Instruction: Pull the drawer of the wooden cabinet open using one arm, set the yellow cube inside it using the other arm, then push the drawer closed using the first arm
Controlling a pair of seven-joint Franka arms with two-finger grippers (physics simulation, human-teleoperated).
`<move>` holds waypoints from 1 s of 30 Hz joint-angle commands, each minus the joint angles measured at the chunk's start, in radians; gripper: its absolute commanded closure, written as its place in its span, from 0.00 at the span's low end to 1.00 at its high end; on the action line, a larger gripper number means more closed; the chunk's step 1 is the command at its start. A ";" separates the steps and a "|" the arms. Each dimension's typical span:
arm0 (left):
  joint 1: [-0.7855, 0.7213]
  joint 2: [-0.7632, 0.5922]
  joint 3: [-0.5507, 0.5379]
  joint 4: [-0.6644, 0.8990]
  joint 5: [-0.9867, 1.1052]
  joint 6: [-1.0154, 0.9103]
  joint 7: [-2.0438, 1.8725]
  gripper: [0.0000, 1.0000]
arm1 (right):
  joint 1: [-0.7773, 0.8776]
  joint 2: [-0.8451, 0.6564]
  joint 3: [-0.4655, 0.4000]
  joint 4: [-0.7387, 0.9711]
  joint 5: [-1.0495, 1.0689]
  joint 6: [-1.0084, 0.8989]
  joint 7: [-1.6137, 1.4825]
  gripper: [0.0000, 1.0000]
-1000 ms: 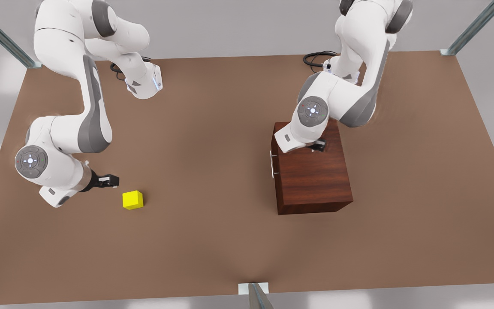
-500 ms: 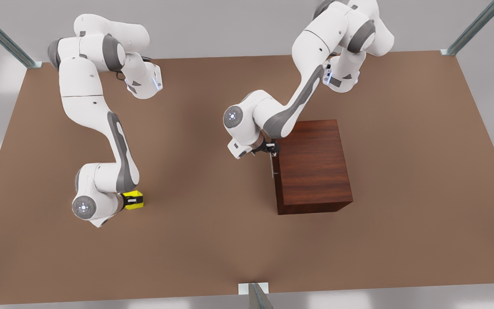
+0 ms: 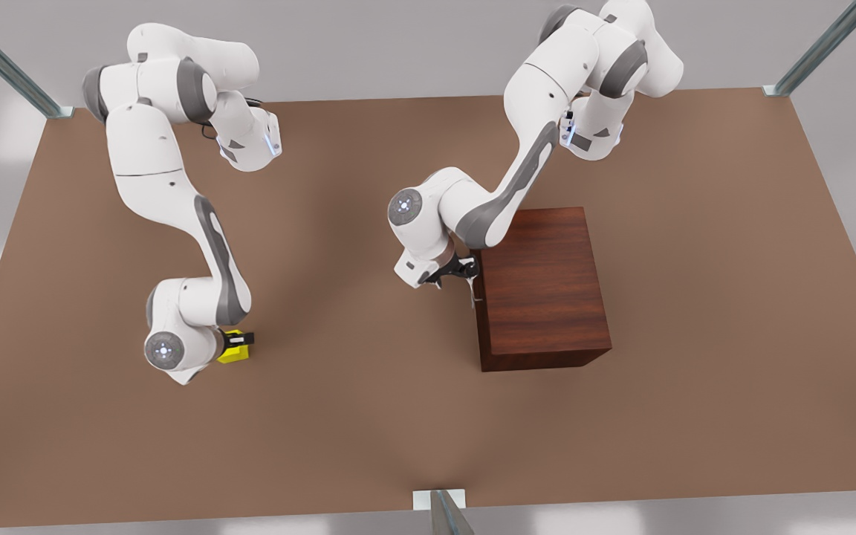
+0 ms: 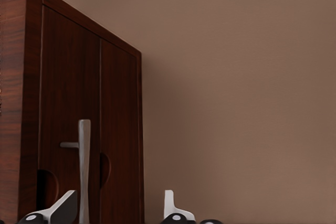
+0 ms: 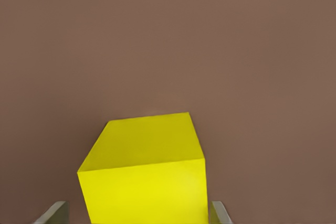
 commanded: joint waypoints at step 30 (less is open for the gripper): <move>-0.011 0.057 -0.050 0.085 -0.104 0.167 -0.239 0.24 | 0.016 -0.174 0.344 0.247 -0.002 -0.202 0.444 0.39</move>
